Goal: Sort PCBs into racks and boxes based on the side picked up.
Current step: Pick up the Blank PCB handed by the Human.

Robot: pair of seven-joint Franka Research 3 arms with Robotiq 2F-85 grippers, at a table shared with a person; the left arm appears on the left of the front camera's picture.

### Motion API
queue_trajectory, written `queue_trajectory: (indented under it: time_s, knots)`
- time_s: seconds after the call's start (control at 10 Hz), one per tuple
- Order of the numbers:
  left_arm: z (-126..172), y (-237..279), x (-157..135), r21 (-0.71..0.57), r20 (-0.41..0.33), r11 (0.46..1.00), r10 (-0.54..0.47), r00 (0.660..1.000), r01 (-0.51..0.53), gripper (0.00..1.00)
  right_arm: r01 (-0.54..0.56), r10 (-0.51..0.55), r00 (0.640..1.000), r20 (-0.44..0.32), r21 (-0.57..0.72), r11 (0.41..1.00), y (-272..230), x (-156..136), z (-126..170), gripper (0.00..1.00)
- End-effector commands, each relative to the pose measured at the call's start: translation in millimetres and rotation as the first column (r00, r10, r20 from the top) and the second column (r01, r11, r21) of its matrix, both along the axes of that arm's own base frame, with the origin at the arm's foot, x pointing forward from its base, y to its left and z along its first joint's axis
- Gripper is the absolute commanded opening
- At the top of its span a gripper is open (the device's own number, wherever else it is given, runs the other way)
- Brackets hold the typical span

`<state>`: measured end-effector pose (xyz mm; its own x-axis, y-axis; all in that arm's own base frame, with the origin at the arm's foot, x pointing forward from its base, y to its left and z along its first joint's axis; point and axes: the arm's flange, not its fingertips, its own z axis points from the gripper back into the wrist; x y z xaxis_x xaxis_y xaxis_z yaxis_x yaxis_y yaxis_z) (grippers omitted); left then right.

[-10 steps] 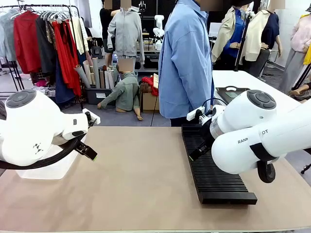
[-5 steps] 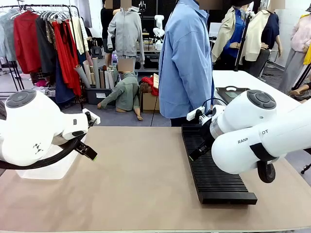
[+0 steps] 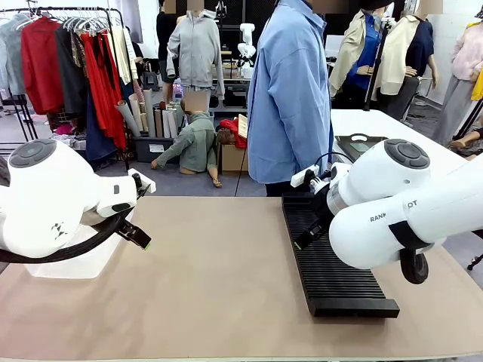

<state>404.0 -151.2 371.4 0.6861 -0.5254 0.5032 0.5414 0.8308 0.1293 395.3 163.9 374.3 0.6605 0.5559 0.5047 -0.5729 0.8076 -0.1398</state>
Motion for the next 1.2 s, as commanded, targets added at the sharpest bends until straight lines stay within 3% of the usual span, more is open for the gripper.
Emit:
queue_trajectory:
  time_s: [0.0,0.4,0.6,0.9,1.1]
  knots:
    - [20,5,5,-0.012,-0.005,1.0,0.014,1.0,-0.014,1.0,-0.037,0.044,0.997,-0.069,0.102,0.994,-15,1,23,1.0]
    - [73,14,30,-0.071,-0.211,0.996,-0.07,0.975,0.056,1.0,0.055,-0.032,0.973,-0.229,0.096,0.994,-55,10,71,1.0]
    - [96,31,37,-0.193,-0.31,0.979,-0.122,0.943,0.063,1.0,0.099,-0.044,0.943,-0.331,0.153,0.983,-79,11,94,1.0]
    - [115,45,35,-0.224,-0.338,0.972,-0.141,0.93,0.066,1.0,0.131,-0.02,0.887,-0.461,0.211,0.969,-99,9,125,1.0]
    - [118,66,40,-0.31,-0.324,0.949,-0.161,0.932,0.056,1.0,0.106,0.08,0.876,-0.476,0.352,0.93,-116,5,136,1.0]
